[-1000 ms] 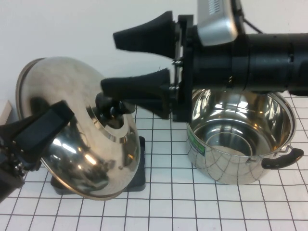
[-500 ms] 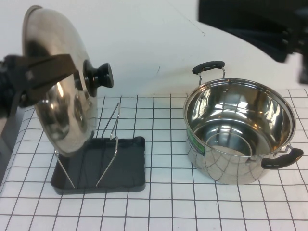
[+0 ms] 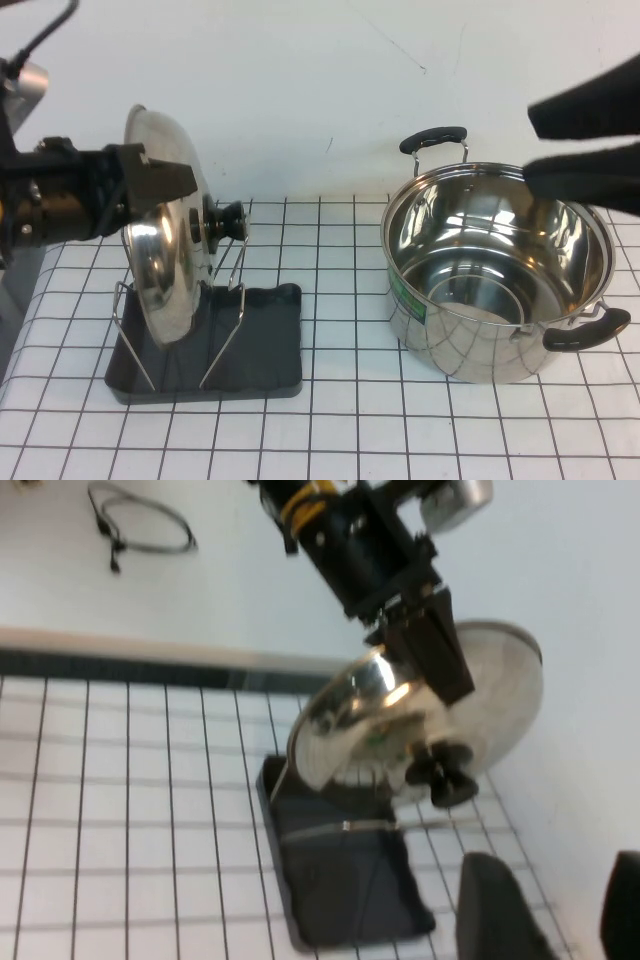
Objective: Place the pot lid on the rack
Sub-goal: Place the pot lid on the pot rack
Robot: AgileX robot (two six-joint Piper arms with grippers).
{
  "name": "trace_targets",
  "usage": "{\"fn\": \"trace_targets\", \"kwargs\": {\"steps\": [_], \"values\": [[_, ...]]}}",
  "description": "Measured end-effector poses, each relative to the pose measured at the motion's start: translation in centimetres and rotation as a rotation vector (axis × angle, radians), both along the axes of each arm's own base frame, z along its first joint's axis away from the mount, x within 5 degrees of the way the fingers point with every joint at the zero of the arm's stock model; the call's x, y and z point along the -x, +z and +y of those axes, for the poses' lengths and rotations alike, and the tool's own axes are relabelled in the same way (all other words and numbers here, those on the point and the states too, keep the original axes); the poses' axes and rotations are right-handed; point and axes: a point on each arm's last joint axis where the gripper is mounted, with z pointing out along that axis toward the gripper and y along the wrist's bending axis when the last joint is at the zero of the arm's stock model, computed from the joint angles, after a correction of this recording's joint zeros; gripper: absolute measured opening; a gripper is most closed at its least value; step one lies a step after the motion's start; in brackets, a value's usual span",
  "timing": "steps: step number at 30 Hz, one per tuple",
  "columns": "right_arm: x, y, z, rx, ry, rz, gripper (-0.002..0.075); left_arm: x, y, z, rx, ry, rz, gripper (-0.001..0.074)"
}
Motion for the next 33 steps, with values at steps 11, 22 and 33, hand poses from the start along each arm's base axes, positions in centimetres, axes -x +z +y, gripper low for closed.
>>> {"fn": "trace_targets", "kwargs": {"steps": [11, 22, 33], "values": [[-0.3, -1.4, -0.4, 0.099, -0.029, 0.035, 0.0195, -1.2, -1.9, -0.4, -0.050, -0.032, 0.010, 0.0053], [-0.2, -1.4, -0.4, 0.101, -0.027, 0.052, 0.0166, -1.6, -3.0, -2.4, -0.099, -0.062, -0.004, 0.0053], [-0.2, -1.5, -0.4, 0.100, -0.028, 0.061, 0.0165, -1.6, -3.5, -2.3, -0.113, -0.054, 0.002, 0.0053]]}}
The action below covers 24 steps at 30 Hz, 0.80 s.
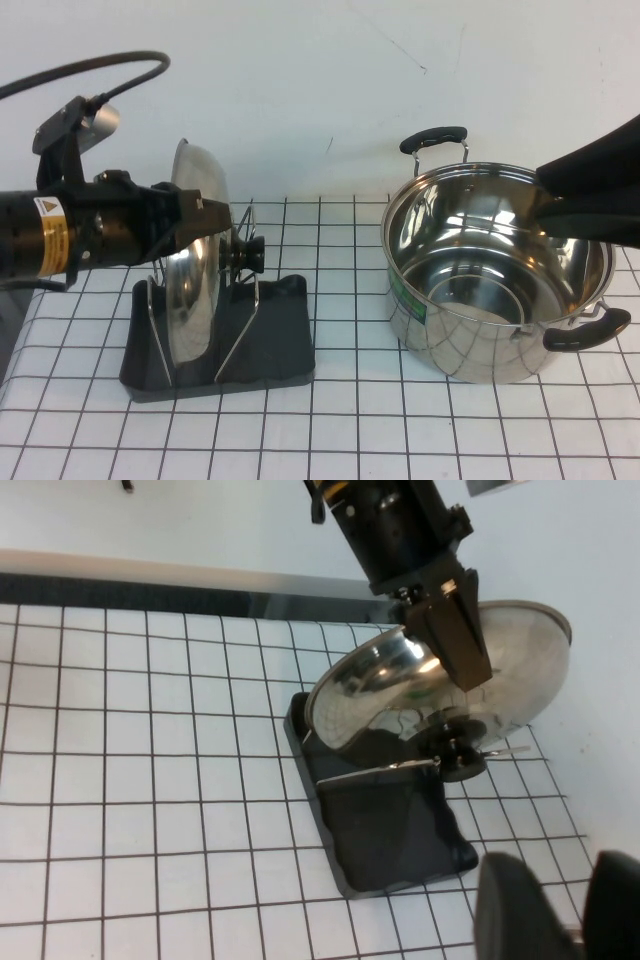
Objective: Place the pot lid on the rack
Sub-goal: Place the pot lid on the pot rack
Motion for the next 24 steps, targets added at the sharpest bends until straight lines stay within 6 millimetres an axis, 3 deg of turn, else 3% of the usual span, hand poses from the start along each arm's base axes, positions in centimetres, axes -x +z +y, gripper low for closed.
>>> {"fn": "trace_targets", "kwargs": {"steps": [9, 16, 19, 24], "values": [[0.00, 0.00, 0.00, -0.001, -0.001, 0.002, 0.0165, 0.06, -0.81, 0.27, -0.009, 0.040, 0.027, 0.0084], [0.09, -0.05, 0.01, 0.000, 0.004, 0.013, 0.0165, 0.05, -0.81, 0.27, -0.010, 0.040, 0.026, 0.0455], [0.10, -0.05, 0.02, -0.001, 0.004, 0.017, 0.0151, 0.08, -0.80, 0.25, -0.010, 0.035, 0.025, 0.0507], [0.12, -0.06, 0.02, -0.006, -0.001, 0.030, 0.0078, 0.54, 0.10, 0.35, -0.006, 0.039, -0.005, 0.0523]]}}
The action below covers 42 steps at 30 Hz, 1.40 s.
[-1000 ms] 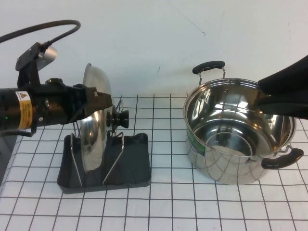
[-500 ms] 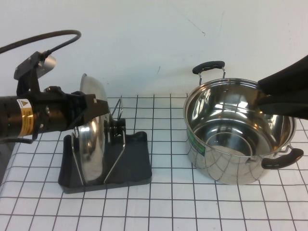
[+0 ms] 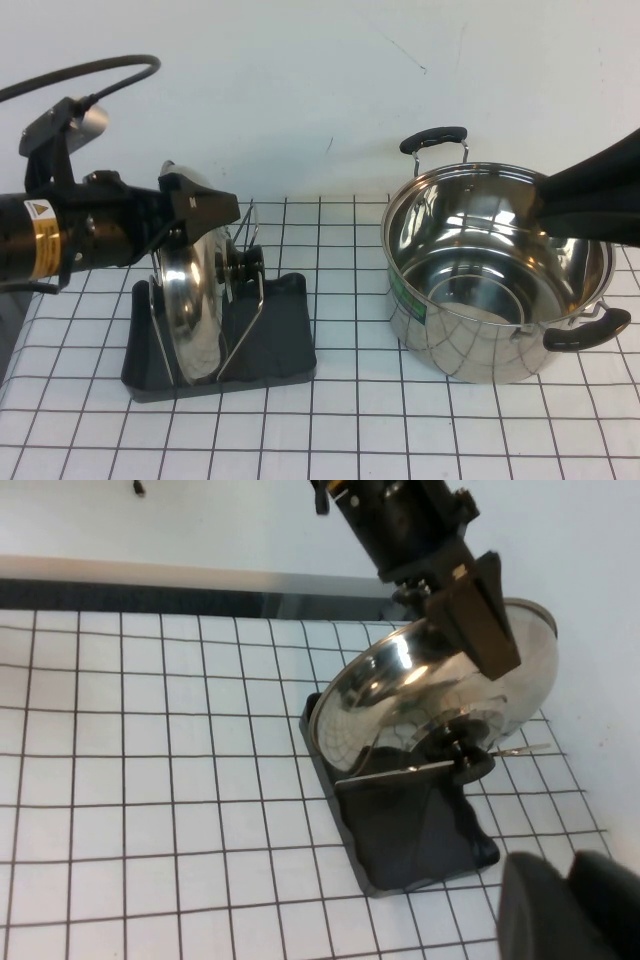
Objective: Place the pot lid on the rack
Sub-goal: Place the pot lid on the pot rack
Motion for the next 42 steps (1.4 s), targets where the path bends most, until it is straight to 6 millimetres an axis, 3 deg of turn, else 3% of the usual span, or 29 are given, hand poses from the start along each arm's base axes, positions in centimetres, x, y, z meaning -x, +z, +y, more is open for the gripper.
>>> {"fn": "trace_targets", "kwargs": {"steps": [6, 22, 35, 42], "values": [[0.1, -0.2, -0.1, 0.023, -0.001, 0.020, 0.0009, 0.9, 1.5, 0.1, -0.016, -0.028, -0.082, 0.0524], [0.2, -0.4, -0.2, 0.035, 0.000, 0.035, -0.0001, 1.6, 2.4, 0.1, -0.064, -0.084, -0.181, 0.0526], [0.3, -0.5, -0.2, 0.045, 0.011, 0.046, -0.0001, 1.4, 1.8, 4.0, -0.030, -0.036, -0.129, 0.0554], [0.1, -0.8, -0.5, 0.080, -0.024, 0.063, -0.0001, 1.9, 0.8, 4.7, -0.006, -0.067, -0.088, 0.0537]]}}
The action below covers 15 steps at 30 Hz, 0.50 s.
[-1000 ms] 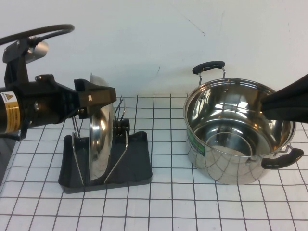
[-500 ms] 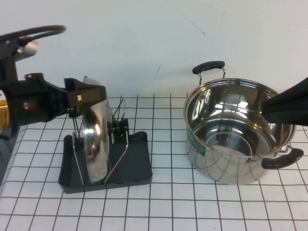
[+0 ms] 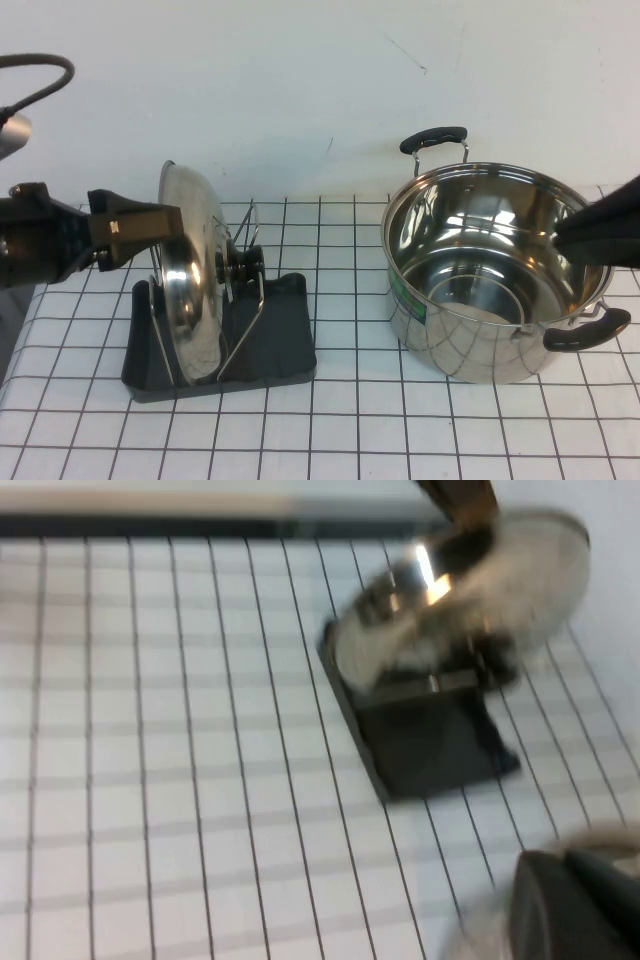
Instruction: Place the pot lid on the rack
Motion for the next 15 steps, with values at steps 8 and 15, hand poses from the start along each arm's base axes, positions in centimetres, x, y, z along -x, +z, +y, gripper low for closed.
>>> {"fn": "trace_targets", "kwargs": {"steps": [8, 15], "values": [[-1.6, -2.5, -5.4, 0.529, -0.462, 0.050, -0.0001, 0.4, 0.6, 2.7, 0.033, 0.027, -0.005, 0.0088], [-2.1, -0.1, -8.3, 0.516, -0.824, -0.176, -0.0001, 1.6, 3.0, 6.2, -0.052, 0.239, -0.149, 0.0011]]}}
